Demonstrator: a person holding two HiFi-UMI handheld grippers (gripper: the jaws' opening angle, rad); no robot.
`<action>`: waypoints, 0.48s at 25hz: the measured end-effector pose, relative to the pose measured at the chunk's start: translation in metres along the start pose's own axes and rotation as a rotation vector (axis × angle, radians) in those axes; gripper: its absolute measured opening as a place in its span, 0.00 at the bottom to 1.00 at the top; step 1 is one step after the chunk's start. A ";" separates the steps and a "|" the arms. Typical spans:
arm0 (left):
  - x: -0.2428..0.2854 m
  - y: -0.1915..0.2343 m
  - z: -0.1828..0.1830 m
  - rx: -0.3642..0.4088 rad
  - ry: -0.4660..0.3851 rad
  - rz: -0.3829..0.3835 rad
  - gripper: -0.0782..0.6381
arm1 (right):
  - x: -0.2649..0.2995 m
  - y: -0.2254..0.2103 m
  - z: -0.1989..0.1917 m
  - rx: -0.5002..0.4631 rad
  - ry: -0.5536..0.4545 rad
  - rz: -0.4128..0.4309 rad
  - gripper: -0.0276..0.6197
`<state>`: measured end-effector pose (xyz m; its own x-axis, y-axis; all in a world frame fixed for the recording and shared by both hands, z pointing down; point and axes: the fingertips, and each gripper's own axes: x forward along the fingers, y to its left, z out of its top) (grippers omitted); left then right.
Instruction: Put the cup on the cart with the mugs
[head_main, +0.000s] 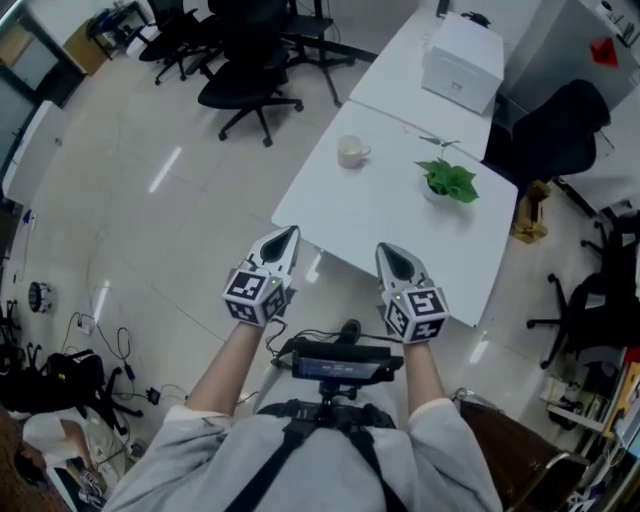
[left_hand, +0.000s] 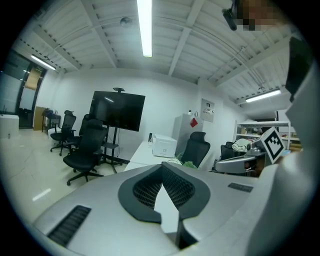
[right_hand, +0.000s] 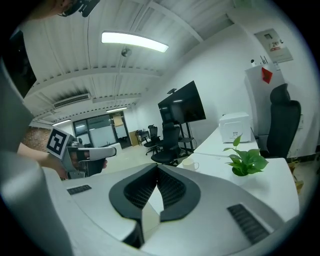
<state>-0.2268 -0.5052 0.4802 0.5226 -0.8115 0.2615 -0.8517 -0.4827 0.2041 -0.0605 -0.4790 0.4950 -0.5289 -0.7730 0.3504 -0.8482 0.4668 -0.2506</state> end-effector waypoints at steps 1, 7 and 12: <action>0.008 0.000 0.005 0.000 -0.009 -0.007 0.11 | 0.006 -0.006 0.003 -0.002 0.002 0.004 0.05; 0.046 0.014 0.024 0.027 -0.034 -0.057 0.12 | 0.038 -0.021 0.018 0.004 0.010 0.020 0.05; 0.087 0.039 0.021 0.065 -0.034 -0.115 0.24 | 0.070 -0.031 0.024 0.002 0.019 -0.010 0.05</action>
<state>-0.2155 -0.6015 0.4910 0.6165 -0.7596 0.2073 -0.7874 -0.5928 0.1693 -0.0703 -0.5583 0.5060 -0.5207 -0.7696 0.3697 -0.8535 0.4577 -0.2491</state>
